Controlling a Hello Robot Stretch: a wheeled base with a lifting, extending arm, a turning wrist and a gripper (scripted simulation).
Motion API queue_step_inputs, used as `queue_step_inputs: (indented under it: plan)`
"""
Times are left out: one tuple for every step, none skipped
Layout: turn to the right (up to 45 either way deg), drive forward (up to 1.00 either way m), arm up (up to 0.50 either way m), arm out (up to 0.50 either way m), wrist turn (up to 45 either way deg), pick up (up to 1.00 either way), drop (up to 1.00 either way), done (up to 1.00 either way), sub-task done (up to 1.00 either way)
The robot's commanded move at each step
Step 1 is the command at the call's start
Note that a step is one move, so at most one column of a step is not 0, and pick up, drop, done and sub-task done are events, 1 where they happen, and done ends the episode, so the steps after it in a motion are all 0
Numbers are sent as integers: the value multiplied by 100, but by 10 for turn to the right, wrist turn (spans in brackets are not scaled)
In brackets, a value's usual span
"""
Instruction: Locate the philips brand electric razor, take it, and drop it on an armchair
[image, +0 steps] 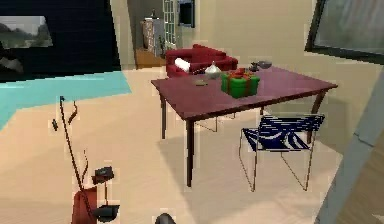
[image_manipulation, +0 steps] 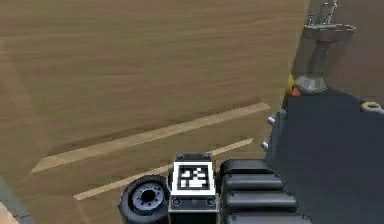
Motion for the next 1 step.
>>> queue_step_inputs:
  plan:
    - [-420,0,0,0,0,0,0,0,0]
